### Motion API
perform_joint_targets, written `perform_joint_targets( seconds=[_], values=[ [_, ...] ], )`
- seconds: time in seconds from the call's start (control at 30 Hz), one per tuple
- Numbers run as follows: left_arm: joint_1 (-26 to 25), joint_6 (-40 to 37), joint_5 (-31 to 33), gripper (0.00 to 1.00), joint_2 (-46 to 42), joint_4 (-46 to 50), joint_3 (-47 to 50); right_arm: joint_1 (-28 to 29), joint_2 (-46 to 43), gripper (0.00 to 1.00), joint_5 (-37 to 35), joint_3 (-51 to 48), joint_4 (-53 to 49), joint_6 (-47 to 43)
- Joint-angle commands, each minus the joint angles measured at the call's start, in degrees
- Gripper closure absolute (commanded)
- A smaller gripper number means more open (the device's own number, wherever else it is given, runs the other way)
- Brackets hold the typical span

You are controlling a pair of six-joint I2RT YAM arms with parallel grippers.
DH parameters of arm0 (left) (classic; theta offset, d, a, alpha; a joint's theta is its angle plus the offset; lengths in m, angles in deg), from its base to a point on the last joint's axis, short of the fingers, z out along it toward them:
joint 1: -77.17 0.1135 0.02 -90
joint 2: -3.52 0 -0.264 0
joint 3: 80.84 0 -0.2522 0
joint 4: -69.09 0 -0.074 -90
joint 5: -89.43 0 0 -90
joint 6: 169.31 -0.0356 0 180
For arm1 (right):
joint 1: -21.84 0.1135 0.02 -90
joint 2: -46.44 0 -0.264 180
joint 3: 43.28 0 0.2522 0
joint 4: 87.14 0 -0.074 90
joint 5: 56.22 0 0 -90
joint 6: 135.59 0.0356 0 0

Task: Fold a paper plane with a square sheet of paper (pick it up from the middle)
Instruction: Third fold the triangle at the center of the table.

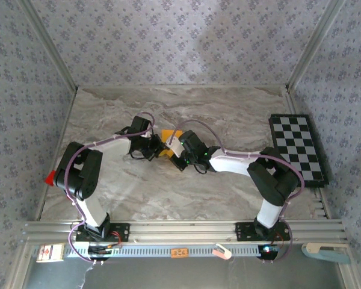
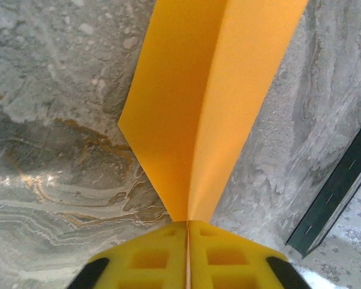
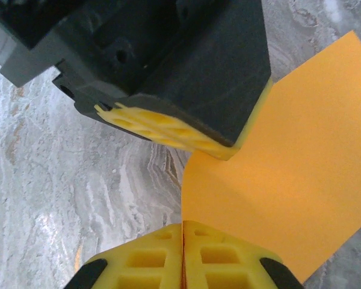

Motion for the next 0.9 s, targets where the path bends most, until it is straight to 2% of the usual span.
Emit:
perform_joint_targets(
  seconds=[0.0, 0.17, 0.3, 0.53, 0.87],
  values=[
    [2.1, -1.7, 2.3, 0.81, -1.8, 3.5, -1.5, -0.4, 0.2, 0.93, 3.1, 1.4, -2.3, 0.1],
    [5.4, -3.4, 2.6, 0.67, -4.3, 3.8, -0.8, -0.7, 0.6, 0.95, 7.6, 0.3, -2.4, 3.1],
    [6.4, -4.4, 2.5, 0.64, -5.1, 2.7, -1.2, -0.9, 0.7, 0.95, 10.3, -0.6, -1.2, 6.1],
    [5.5, -4.3, -1.8, 0.65, -1.3, -2.4, -2.4, -0.9, 0.4, 0.95, 13.6, -1.7, -0.2, 9.4],
    [3.0, -8.2, -1.2, 0.76, 7.4, 2.1, -9.0, -0.8, 0.0, 0.95, 14.9, -2.6, -0.2, 11.3]
  ],
)
